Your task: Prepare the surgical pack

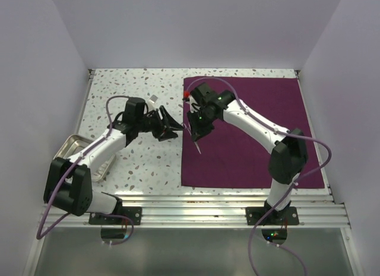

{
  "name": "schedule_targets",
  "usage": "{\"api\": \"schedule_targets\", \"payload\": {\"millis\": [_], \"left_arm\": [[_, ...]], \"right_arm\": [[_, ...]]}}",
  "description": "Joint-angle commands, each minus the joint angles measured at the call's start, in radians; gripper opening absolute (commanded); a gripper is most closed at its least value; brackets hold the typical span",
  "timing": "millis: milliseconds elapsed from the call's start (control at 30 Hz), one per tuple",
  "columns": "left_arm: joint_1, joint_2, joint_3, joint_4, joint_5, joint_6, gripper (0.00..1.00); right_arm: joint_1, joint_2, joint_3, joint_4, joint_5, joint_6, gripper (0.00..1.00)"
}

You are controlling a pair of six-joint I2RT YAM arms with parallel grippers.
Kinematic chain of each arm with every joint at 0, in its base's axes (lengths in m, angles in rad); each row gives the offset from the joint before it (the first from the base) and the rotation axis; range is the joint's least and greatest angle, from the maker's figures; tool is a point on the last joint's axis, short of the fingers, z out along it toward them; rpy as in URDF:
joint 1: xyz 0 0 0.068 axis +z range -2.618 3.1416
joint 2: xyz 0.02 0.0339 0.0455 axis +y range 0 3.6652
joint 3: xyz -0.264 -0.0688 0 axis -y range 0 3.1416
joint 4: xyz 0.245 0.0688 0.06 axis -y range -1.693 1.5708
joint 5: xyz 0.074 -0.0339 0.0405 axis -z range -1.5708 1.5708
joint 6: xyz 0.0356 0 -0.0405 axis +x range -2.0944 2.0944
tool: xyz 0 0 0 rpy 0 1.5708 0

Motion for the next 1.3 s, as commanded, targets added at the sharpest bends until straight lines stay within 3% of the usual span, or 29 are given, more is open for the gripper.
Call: {"api": "schedule_targets", "payload": {"millis": [0, 367, 633, 700, 767, 800, 833, 867, 933, 967, 1133, 1267], "left_arm": [[-0.037, -0.044, -0.043, 0.078, -0.049, -0.076, 0.57], [-0.132, -0.069, -0.091, 0.153, -0.115, -0.178, 0.47], [-0.136, -0.096, -0.108, 0.194, -0.129, -0.201, 0.0], [-0.135, -0.11, -0.117, 0.196, -0.132, -0.204, 0.0], [-0.135, -0.136, -0.114, 0.17, -0.156, -0.196, 0.0], [-0.127, -0.147, -0.108, 0.123, -0.168, -0.175, 0.0], [-0.118, -0.158, -0.1, 0.037, -0.182, -0.157, 0.0], [-0.104, -0.168, -0.077, -0.02, -0.197, -0.131, 0.0], [-0.032, -0.205, -0.05, -0.223, -0.245, -0.032, 0.0], [0.004, -0.233, -0.022, -0.294, -0.259, 0.007, 0.0], [0.319, -0.294, 0.133, -0.703, -0.467, 0.334, 0.0], [0.553, -0.291, 0.23, -0.835, -0.659, 0.53, 0.0]], "right_arm": [[0.02, -0.089, -0.027, 0.006, -0.012, 0.014, 0.0], [0.08, -0.169, -0.072, 0.0, -0.017, 0.021, 0.0], [0.096, -0.203, -0.096, 0.014, -0.026, 0.021, 0.0], [0.096, -0.204, -0.099, 0.012, -0.023, 0.024, 0.0], [0.096, -0.201, -0.096, 0.003, -0.018, 0.022, 0.1], [0.097, -0.2, -0.089, -0.015, 0.006, 0.016, 0.21], [0.096, -0.201, -0.084, -0.031, 0.031, 0.016, 0.42], [0.096, -0.206, -0.078, -0.044, 0.049, 0.011, 0.5], [0.096, -0.229, -0.076, -0.063, 0.11, -0.007, 0.65], [0.093, -0.236, -0.086, -0.061, 0.126, -0.013, 0.68], [0.073, -0.301, -0.168, -0.057, 0.141, -0.038, 0.73], [0.065, -0.344, -0.239, -0.044, 0.115, -0.038, 0.73]]}}
